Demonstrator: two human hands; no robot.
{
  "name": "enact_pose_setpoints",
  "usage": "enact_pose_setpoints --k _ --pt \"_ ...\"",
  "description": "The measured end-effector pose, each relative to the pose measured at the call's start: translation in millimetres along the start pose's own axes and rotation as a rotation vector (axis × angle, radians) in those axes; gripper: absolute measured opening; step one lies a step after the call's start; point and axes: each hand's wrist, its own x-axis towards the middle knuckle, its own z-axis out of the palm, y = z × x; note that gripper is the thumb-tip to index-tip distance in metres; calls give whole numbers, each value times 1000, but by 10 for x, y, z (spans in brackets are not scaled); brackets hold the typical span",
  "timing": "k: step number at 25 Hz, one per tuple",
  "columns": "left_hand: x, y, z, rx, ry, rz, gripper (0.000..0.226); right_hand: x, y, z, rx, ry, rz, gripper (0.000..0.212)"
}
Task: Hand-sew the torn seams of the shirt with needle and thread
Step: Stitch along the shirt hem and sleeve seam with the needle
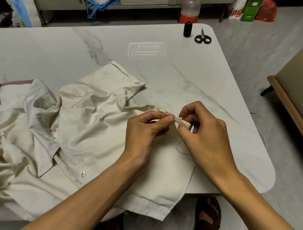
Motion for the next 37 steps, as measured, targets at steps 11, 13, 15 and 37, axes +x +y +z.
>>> enact_pose_setpoints --k 11,13,15,37 --pt "129 251 -30 -601 -45 -60 10 89 165 -95 51 41 218 9" --pt "122 280 -35 -439 -15 -15 14 87 200 -103 -31 61 193 7" --pt "117 315 -57 -192 39 84 17 96 253 -114 -130 64 157 7" --pt "163 479 -707 1369 354 557 12 274 598 -90 -320 196 76 31"
